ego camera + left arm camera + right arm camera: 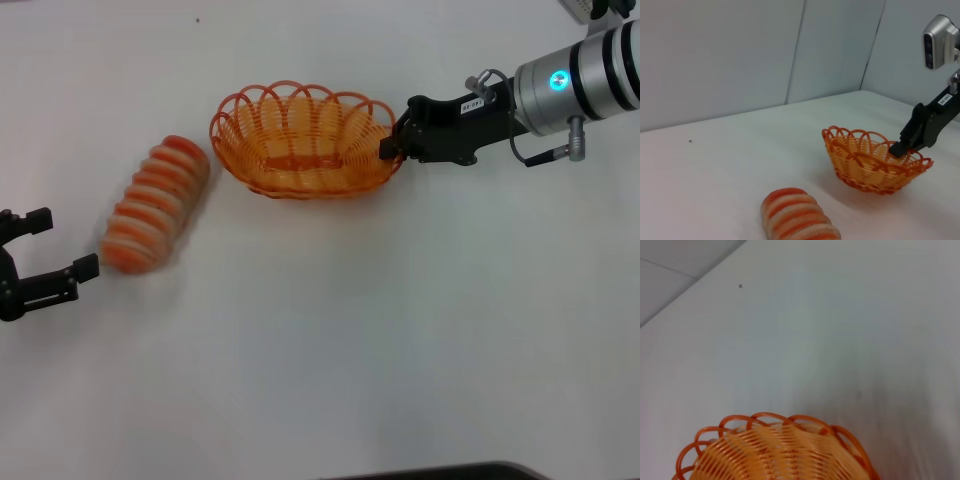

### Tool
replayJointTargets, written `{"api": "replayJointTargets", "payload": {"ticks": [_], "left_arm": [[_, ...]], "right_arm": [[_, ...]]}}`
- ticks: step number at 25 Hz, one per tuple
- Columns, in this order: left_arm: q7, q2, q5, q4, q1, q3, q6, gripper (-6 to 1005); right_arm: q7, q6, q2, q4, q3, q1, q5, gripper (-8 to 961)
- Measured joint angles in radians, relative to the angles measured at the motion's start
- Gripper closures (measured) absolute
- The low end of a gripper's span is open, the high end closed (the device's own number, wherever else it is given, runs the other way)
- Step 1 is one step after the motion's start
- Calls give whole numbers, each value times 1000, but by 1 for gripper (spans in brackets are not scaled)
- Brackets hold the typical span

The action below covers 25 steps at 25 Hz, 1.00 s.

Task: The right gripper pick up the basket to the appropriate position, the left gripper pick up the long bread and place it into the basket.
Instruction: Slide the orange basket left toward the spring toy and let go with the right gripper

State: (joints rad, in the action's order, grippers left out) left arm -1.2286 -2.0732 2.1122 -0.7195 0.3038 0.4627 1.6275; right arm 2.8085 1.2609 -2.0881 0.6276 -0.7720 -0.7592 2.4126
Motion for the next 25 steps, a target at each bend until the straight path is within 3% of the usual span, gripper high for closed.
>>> {"api": "replayJointTargets", "payload": {"ticks": [12,17,25], "left_arm": [[0,-2,1,0,5,-2,3,61],[0,-2,2,-8,3,-2,7,61],[-5,-2,1,-12,-1,-2,11,61]], "right_arm": [[-7,-20,-1,-40,4,16,-41,881],[-5,-24,0,-58,10,22,-67,828],[-22,-5,3,-47,11,24,-74,525]]}}
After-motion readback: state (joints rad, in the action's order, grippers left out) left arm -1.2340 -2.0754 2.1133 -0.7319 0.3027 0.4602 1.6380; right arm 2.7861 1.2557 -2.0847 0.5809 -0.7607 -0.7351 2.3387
